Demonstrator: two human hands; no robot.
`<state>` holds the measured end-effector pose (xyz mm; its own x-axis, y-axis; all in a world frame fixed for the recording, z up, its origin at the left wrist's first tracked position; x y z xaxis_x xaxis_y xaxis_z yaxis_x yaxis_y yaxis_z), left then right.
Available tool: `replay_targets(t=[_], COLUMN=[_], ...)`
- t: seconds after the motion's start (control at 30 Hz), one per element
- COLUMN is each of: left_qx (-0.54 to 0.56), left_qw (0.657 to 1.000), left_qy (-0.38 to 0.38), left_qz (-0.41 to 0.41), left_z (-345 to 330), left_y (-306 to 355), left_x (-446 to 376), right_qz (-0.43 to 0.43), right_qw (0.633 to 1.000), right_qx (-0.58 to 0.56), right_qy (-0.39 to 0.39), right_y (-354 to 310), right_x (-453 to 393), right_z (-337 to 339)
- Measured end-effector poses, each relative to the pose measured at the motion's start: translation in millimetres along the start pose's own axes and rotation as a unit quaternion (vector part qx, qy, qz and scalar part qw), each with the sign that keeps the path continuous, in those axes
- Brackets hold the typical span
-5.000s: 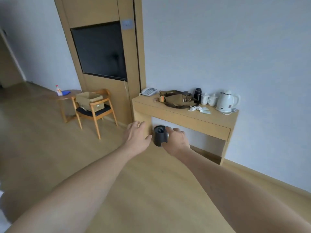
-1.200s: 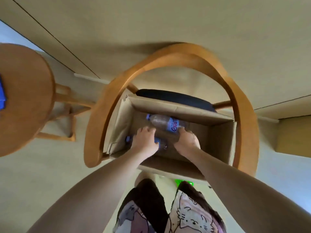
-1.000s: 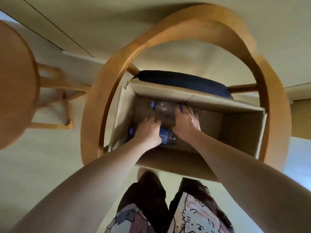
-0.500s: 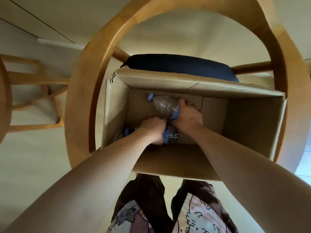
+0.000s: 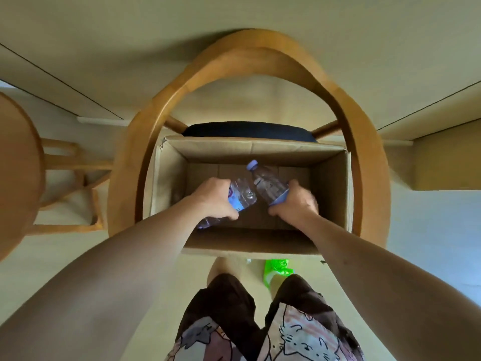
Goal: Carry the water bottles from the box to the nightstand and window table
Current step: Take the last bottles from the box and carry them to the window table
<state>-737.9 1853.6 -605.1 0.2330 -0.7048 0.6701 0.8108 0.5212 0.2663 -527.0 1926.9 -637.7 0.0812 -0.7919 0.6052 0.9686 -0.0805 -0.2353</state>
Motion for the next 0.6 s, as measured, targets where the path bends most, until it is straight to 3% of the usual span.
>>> replay_targets(t=[0.23,0.37,0.47,0.6], left_qx=[0.128,0.187,0.262,0.364], left_qw=[0.988,0.976,0.956,0.917], left_qy=[0.077,0.108,0.133,0.127], left_qz=[0.048,0.026,-0.019,-0.108], left_z=[85.8,142.2,182.3,222.7], left_y=[45.6,84.2,122.6,181.9], left_x=[65.6,97.5,116.5,152.0], right_qz=[0.029,0.039,0.02,-0.024], right_qw=[0.992,0.979,0.955,0.887], right_qx=[-0.102,-0.146,-0.226,-0.371], right_qy=[0.065,0.136,0.19,0.276], right_y=[-18.0,-24.0,-23.5,-10.3], right_x=[52.7,83.6,108.6,157.0], right_z=[89.1,152.8,204.9,265.9])
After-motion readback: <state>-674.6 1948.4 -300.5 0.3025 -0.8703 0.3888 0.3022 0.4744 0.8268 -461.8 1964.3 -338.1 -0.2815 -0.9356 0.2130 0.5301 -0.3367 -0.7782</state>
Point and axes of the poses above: each hand's wrist, its own x-axis away from the middle knuckle, its own z-axis out of the back of the hand, y = z × x, the point moved 4 cm from there along -x, towards the middle knuckle, and after that the axes turned 9 degrees about y, right-handed, at the moved point
